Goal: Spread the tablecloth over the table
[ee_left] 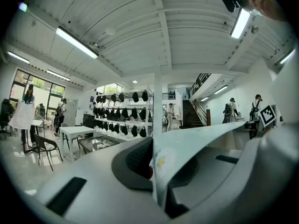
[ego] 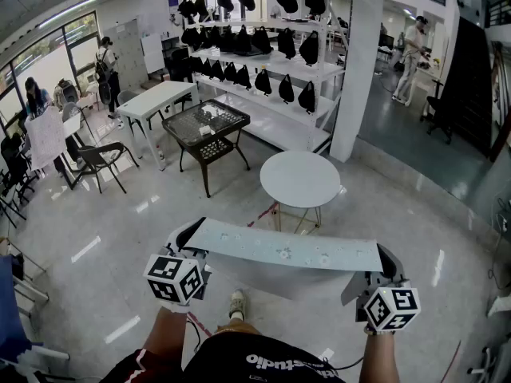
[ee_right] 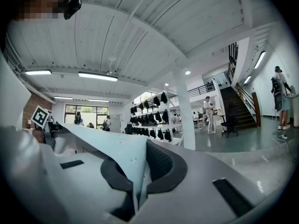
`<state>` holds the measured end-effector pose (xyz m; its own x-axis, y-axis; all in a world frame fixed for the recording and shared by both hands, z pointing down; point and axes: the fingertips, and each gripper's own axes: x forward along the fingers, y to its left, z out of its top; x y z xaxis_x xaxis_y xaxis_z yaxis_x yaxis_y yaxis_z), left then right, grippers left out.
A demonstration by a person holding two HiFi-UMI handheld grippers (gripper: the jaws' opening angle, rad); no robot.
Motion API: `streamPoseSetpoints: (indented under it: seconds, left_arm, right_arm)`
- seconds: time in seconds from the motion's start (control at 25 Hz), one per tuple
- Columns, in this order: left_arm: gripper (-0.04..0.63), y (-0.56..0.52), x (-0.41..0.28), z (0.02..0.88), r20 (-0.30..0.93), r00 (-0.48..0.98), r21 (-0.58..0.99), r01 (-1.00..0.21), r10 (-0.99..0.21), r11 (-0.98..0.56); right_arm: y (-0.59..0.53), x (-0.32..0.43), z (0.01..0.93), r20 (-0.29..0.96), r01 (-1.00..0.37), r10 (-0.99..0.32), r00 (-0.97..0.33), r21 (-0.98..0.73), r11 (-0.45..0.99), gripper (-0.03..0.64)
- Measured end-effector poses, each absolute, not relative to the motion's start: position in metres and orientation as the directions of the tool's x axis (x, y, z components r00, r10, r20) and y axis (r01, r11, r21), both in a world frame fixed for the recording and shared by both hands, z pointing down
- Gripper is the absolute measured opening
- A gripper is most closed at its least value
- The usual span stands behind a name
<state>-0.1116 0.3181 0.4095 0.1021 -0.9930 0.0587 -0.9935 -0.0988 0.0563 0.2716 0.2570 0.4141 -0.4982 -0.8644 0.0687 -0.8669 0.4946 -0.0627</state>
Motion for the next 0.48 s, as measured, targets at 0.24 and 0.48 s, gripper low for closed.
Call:
streamPoseSetpoints:
  seconds: [0.24,0.48]
  left_arm:
    - [0.020,0.3236,-0.1190,0.4088,0.048,0.089,0.062,-0.994,-0.995,-0.086]
    - [0.020,0.3188,-0.1199,0.4072,0.038,0.084,0.062,-0.995,-0.996,-0.082]
  right_arm:
    - [0.2604,0.2642,0.4159,0.069,-0.863,-0.860,-0.505,-0.060,0.501,0.026]
    - [0.2545,0.2635,0.4137,0.060,-0.864,-0.862,-0.504,-0.051,0.501,0.026]
